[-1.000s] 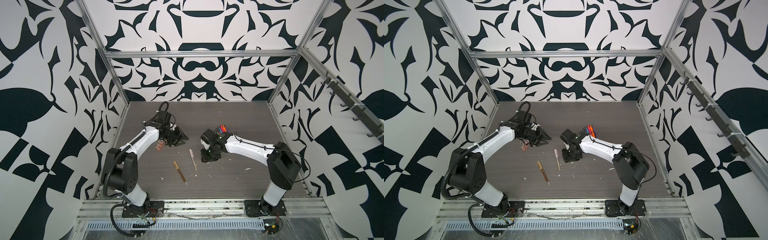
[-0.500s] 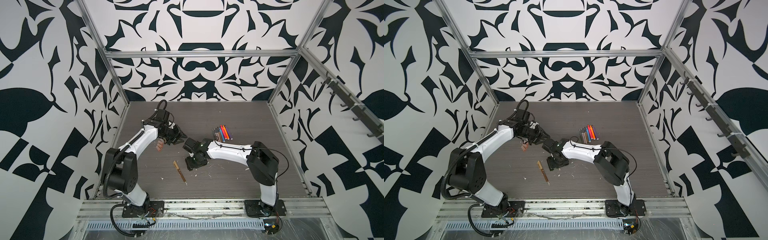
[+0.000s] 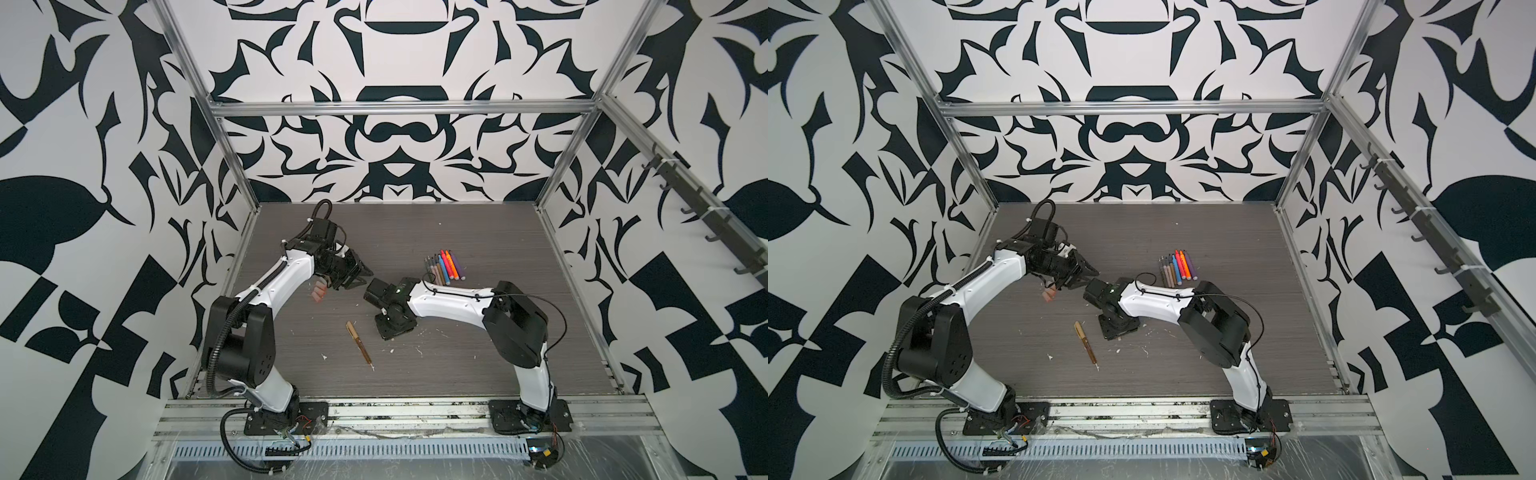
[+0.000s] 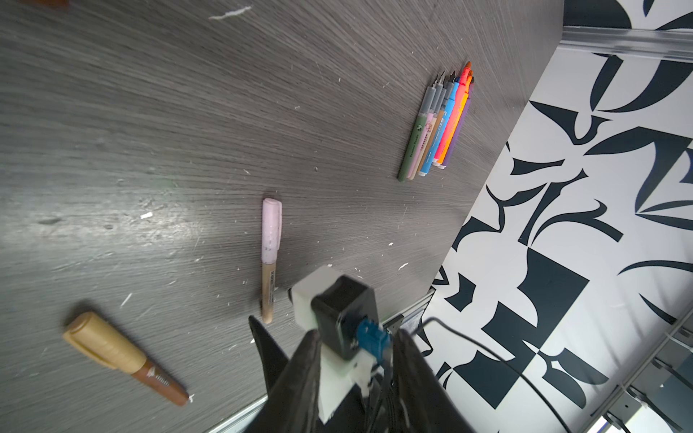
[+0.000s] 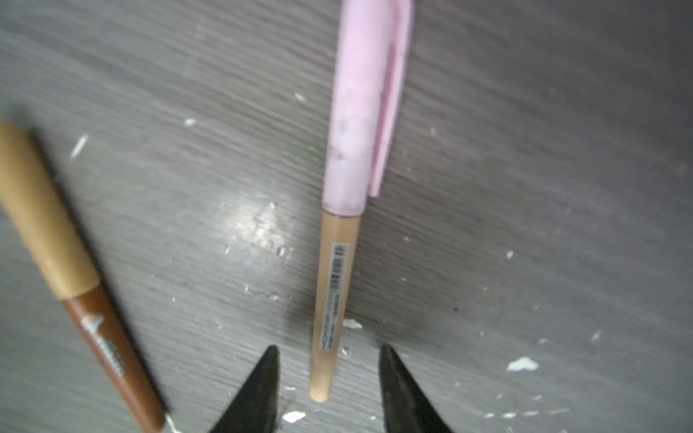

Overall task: Remove pen caps from pens
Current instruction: Pick up the pen from the center of the table.

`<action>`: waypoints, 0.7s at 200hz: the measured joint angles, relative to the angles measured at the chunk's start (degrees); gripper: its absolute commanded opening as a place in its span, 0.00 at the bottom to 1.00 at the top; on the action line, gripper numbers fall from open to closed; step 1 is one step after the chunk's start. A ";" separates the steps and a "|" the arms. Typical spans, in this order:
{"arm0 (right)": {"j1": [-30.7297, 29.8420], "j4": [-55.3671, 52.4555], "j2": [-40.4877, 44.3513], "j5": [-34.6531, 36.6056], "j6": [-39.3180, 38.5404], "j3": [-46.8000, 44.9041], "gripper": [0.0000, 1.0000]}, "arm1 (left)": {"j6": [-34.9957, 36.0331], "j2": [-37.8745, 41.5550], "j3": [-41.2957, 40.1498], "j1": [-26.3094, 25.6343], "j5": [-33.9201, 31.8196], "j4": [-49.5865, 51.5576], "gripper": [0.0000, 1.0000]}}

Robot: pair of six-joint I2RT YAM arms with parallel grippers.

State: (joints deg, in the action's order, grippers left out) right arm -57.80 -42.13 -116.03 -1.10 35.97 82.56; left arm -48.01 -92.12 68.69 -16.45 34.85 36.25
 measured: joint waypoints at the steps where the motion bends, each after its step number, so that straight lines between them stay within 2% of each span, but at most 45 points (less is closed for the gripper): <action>1: 0.00 -0.02 -0.04 0.09 0.24 0.00 0.33 | 0.00 0.00 0.00 0.00 0.00 0.00 0.35; 51: 0.02 -0.48 -0.59 0.26 0.39 0.11 0.27 | -0.02 0.00 0.00 0.00 0.00 0.00 0.35; 92: 0.55 -0.13 -0.20 -0.98 -0.35 -0.26 0.02 | -0.24 0.00 0.00 -0.11 -0.09 -0.02 0.43; 118: 1.84 -0.13 2.80 -2.54 -2.08 -3.10 0.00 | -0.46 0.00 0.00 -1.31 -0.61 -0.02 0.44; 140: 4.98 -0.42 9.55 -4.48 -4.11 -7.13 0.00 | -0.66 0.00 0.00 -3.10 -1.09 0.00 0.44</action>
State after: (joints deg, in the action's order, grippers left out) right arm -52.82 -42.54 -106.48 -5.58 31.86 75.44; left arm -48.66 -92.12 68.69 -19.55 33.76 36.25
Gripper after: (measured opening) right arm 0.109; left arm 0.436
